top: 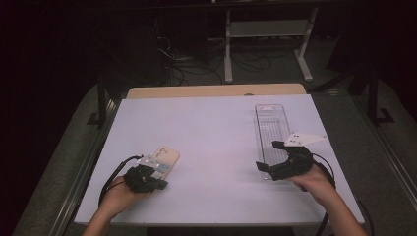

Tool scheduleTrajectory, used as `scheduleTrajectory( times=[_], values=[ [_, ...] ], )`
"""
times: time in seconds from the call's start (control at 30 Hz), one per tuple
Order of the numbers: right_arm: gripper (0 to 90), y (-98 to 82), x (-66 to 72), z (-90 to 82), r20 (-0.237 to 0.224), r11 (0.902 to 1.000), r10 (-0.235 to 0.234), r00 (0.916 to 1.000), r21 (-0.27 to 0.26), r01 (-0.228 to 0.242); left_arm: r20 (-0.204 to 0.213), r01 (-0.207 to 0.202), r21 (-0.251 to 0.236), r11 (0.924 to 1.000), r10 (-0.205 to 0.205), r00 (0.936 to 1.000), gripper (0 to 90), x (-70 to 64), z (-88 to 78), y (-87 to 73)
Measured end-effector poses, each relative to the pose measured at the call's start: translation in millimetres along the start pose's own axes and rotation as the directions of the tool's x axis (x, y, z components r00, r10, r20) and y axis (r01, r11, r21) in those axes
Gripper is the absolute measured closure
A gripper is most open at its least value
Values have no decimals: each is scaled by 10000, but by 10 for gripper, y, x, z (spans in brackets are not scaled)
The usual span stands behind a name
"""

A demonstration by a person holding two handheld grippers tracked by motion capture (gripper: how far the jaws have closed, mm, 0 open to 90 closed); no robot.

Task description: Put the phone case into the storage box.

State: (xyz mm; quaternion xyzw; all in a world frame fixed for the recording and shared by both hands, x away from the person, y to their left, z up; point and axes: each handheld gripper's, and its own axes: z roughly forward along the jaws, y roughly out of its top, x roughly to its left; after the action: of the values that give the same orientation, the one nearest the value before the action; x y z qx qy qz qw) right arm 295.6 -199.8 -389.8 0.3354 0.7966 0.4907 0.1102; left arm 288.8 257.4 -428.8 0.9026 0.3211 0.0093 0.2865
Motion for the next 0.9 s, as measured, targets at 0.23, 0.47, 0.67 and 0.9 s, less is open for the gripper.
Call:
scheduleTrajectory(
  times=[0.23,0.47,0.67,0.9],
  values=[
    [9,0,-1,-3,-8,10000,4,10000,7,-4,-261,228,-95,9997,-231,9994,900,63,-38,-41],
    [9,-1,-1,-3,-9,10000,4,10000,14,-4,-582,560,-185,9983,-569,9967,899,183,-108,-109],
    [9,-2,-2,2,-5,10000,-32,10000,5,32,-642,696,-203,9974,-708,9954,899,230,-136,-135],
    [9,-3,1,2,-18,10000,-24,10000,28,24,-614,646,-317,9974,-664,9959,898,226,-136,-132]
  ],
)
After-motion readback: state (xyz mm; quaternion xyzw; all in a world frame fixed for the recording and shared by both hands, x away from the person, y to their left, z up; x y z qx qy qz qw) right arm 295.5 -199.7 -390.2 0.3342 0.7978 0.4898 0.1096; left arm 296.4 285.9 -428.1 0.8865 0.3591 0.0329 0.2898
